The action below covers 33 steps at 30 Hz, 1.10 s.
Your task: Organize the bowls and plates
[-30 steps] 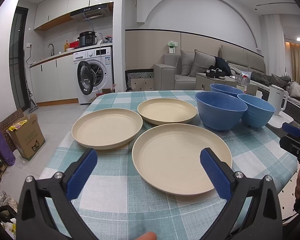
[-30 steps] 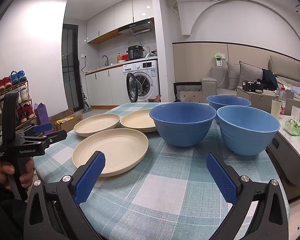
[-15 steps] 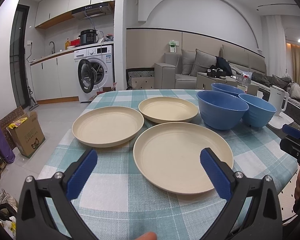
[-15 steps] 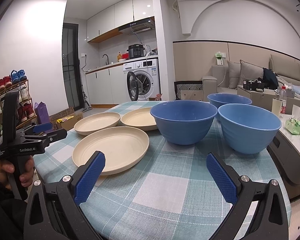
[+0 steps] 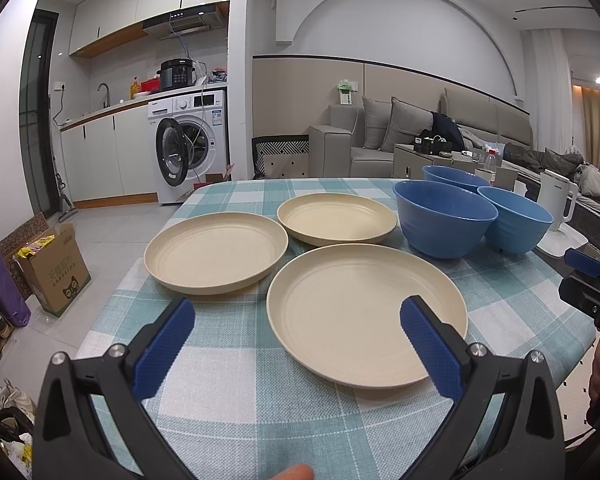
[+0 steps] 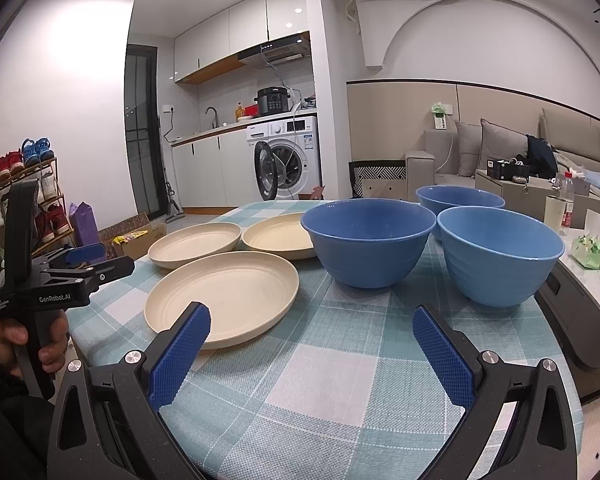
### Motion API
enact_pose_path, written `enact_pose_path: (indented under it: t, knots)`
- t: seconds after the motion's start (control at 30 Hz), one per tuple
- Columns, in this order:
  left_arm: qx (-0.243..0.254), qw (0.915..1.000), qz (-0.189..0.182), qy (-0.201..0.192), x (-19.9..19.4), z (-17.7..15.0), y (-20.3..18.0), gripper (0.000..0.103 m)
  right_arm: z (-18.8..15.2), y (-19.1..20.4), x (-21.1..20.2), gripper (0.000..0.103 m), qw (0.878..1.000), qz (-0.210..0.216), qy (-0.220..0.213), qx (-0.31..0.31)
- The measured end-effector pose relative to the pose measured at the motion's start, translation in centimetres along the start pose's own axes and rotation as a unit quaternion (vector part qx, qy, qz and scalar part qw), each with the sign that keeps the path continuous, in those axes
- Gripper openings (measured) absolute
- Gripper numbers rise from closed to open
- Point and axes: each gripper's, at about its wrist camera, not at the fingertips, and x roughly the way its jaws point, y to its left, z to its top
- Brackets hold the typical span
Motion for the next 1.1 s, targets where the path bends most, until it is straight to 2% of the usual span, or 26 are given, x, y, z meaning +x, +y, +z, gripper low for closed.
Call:
enact_pose_path:
  t: [1.1]
  knots:
    - [-0.003, 1.0000, 0.004, -0.002, -0.11, 0.07, 0.42, 0.103, 0.62, -0.34, -0.14, 0.103, 1.000, -0.006, 0.003, -0.001]
